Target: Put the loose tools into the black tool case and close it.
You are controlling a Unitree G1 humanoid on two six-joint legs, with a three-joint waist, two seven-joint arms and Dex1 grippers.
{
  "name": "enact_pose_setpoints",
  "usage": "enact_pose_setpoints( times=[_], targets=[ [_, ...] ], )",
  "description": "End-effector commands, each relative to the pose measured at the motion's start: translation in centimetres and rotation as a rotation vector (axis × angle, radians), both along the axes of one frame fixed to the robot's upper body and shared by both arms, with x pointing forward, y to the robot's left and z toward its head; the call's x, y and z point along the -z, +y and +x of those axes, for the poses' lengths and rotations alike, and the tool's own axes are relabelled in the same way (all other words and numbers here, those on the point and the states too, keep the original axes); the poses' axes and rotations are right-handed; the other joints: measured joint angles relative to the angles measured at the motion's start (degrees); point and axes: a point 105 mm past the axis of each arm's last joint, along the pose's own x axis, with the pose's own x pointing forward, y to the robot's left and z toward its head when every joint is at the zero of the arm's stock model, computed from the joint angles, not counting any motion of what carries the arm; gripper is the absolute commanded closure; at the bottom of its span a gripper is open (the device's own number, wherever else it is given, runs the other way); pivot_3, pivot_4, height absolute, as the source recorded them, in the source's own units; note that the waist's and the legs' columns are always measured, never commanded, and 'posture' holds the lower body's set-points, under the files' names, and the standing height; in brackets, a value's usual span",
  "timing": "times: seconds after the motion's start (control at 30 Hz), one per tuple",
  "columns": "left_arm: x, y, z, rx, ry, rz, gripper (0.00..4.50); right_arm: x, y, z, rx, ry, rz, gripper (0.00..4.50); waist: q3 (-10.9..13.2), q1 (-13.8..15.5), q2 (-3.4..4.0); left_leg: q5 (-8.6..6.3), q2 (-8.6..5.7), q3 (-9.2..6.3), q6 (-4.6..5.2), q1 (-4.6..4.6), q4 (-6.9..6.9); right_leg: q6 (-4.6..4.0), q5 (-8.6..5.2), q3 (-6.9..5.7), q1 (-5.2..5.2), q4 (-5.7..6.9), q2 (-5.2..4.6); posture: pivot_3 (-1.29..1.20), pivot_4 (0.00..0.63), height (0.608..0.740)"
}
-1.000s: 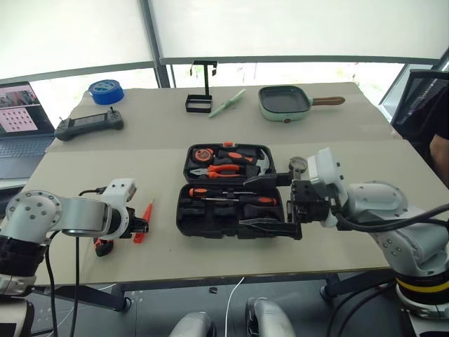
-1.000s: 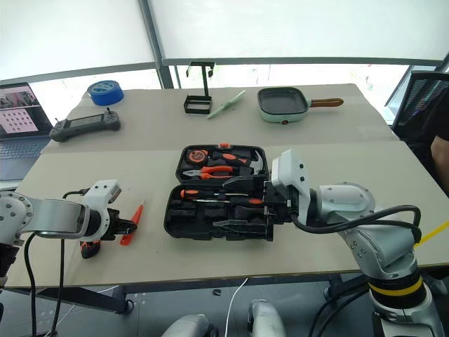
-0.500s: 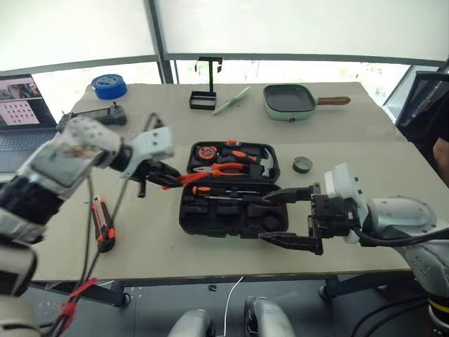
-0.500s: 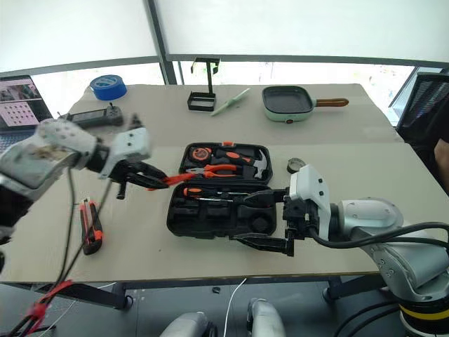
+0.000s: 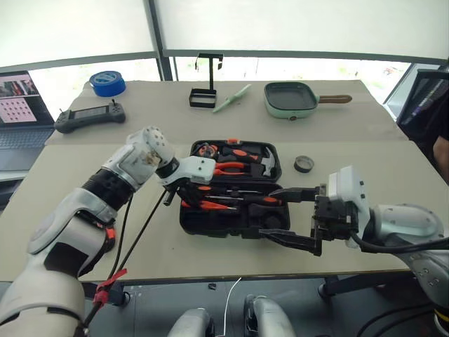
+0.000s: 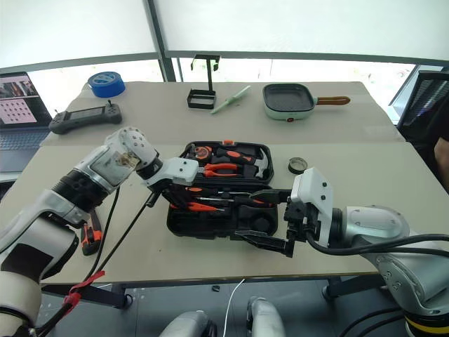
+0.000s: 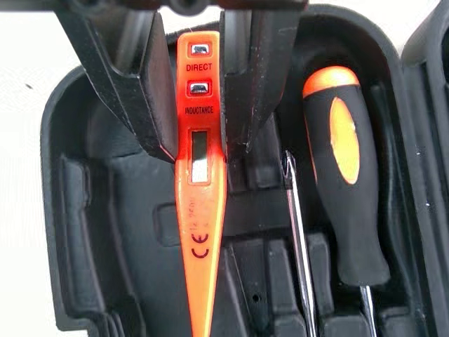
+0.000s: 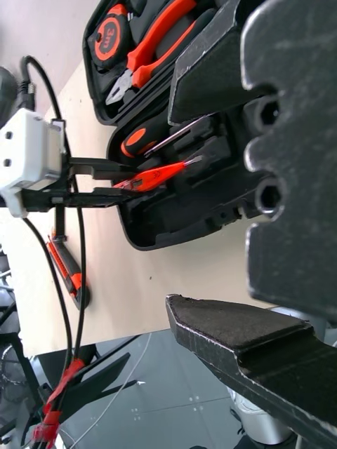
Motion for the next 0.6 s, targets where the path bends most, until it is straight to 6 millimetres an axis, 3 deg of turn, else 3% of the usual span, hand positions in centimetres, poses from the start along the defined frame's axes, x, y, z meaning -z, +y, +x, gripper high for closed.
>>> enact_pose_setpoints(
  times=[0.03,0.23,0.47,0.53,0.6],
  targets=[
    [-0.1,0.0,0.7,-0.09,0.011,0.01,4.09,-0.8,0.2,-0.5,-0.002,-0.037,0.011,0.0,0.0,0.0,0.0,-0.06,-0.02,0.02,0.11,0.0,0.06,0.1,0.02,0.02,0.05,-0.03,0.0,0.0,0.15,0.74],
    [0.5,-0.6,1.1,-0.178,0.052,0.006,4.09,-0.9,0.3,-0.3,0.004,-0.044,0.025,0.0,0.0,0.2,0.0,-0.16,-0.08,0.12,0.27,0.08,0.17,0.31,0.01,0.11,0.16,-0.04,-0.02,0.0,0.15,0.74],
    [0.5,-1.2,0.7,-0.165,0.067,-0.009,4.09,-1.1,0.4,-0.1,0.013,-0.053,0.038,0.0,0.0,0.0,0.0,-0.15,-0.08,0.12,0.25,0.1,0.17,0.3,0.01,0.15,0.14,-0.02,-0.03,0.0,0.15,0.74],
    [0.5,-1.2,0.7,-0.155,0.058,-0.012,3.09,-1.1,0.4,-0.1,0.014,-0.053,0.04,0.0,0.0,0.0,0.0,-0.16,-0.08,0.12,0.25,0.1,0.17,0.3,0.01,0.15,0.14,-0.02,-0.04,0.0,0.15,0.74],
    [0.1,-0.9,0.4,-0.137,0.063,-0.016,2.49,-1.1,0.5,-0.1,0.014,-0.052,0.043,0.0,0.0,0.0,0.0,-0.16,-0.08,0.12,0.24,0.1,0.17,0.3,0.01,0.15,0.13,-0.03,-0.04,0.0,0.15,0.74]
  ],
)
